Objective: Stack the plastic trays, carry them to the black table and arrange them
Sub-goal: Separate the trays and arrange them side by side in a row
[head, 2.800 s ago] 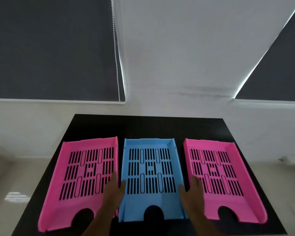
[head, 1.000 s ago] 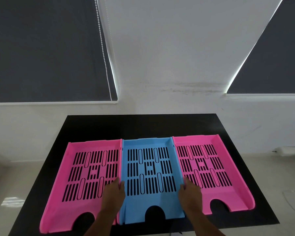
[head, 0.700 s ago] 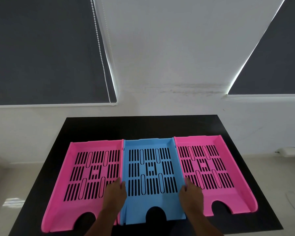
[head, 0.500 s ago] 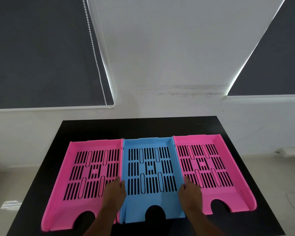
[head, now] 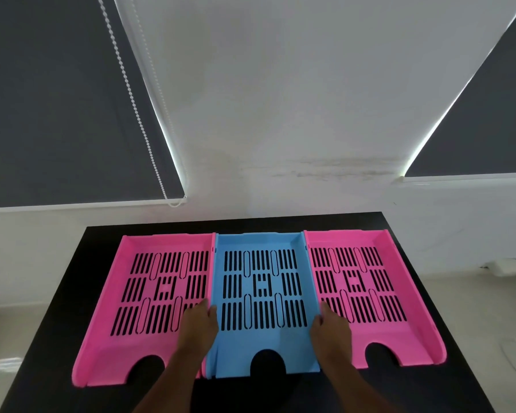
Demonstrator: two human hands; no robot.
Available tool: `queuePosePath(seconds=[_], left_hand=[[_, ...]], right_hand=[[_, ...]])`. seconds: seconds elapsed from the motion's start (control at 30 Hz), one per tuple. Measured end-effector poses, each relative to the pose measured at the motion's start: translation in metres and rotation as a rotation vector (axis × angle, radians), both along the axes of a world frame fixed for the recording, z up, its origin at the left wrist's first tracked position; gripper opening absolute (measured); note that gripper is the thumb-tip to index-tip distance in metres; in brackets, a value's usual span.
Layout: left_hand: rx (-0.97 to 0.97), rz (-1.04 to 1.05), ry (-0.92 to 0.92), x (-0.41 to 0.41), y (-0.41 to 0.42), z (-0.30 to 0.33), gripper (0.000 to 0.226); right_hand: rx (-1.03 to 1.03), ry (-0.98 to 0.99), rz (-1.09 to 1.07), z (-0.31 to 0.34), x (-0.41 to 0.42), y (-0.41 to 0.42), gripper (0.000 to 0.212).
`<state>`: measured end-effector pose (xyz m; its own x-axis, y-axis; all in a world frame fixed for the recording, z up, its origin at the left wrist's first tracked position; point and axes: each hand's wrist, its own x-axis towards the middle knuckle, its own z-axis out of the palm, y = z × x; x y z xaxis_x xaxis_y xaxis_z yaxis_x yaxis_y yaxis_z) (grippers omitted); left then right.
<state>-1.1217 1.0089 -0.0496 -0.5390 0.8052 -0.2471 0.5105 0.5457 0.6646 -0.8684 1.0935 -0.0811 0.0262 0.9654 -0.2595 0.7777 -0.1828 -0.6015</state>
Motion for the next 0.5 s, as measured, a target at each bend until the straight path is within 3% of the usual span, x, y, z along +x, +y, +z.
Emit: queuePosePath(seconds=[0.5], left_hand=[[-0.027,0.057,0.000,-0.018,0.057,-0.015,0.028]], right_hand=[[-0.015,-0.036,0.045,0.002,-0.024,0.066,0.023]])
